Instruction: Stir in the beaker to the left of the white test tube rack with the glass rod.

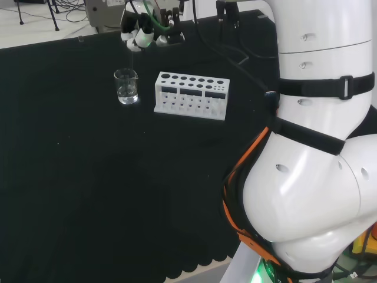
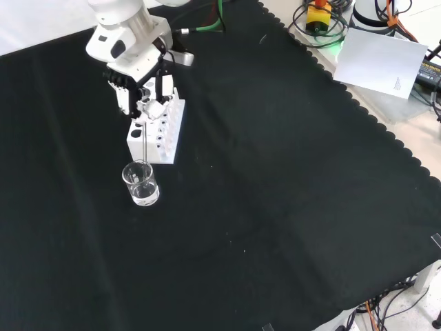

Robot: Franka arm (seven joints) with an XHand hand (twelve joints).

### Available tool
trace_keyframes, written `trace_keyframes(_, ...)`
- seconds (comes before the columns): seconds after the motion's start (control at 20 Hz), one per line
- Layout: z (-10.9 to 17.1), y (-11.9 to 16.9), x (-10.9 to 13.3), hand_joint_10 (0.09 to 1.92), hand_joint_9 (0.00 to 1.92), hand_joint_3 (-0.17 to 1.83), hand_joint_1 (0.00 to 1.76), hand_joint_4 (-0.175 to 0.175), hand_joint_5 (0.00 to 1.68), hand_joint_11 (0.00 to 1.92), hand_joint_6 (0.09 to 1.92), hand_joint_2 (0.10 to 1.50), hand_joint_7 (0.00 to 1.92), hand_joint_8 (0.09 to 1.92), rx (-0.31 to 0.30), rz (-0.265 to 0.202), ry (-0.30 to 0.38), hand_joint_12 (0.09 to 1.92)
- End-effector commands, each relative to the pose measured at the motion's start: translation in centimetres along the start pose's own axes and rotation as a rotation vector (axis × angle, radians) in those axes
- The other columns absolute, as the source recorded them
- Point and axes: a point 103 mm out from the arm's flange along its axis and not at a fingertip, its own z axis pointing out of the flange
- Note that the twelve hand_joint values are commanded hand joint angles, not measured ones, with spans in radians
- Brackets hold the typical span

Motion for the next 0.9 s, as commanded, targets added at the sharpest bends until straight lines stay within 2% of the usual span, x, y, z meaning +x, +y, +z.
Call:
trace_keyframes(0.05, -1.7, 3.0, 4.8, 0.96, 1.71, 0.77, 1.30, -0.175, 1.05, 1.76, 0.82, 0.69, 1.15, 1.23, -0.036, -0.077, -0.023, 0.84)
trace_keyframes(0.25, -1.9, 4.4, 6.3, 0.96, 1.71, 0.77, 1.30, -0.175, 1.05, 1.76, 0.82, 0.69, 1.15, 1.23, -0.040, -0.109, -0.032, 0.84)
trace_keyframes(0.45, -2.3, 5.3, 6.3, 0.96, 1.71, 0.76, 1.30, -0.175, 1.05, 1.76, 0.82, 0.70, 1.15, 1.23, -0.046, -0.113, -0.043, 0.84)
trace_keyframes(0.65, -2.6, 5.7, 4.6, 0.96, 1.70, 0.76, 1.30, -0.175, 1.05, 1.76, 0.83, 0.70, 1.15, 1.23, -0.040, -0.090, -0.048, 0.85)
trace_keyframes(0.9, -2.6, 4.9, 0.9, 0.96, 1.70, 0.76, 1.30, -0.175, 1.05, 1.76, 0.83, 0.70, 1.14, 1.23, -0.042, -0.036, -0.044, 0.85)
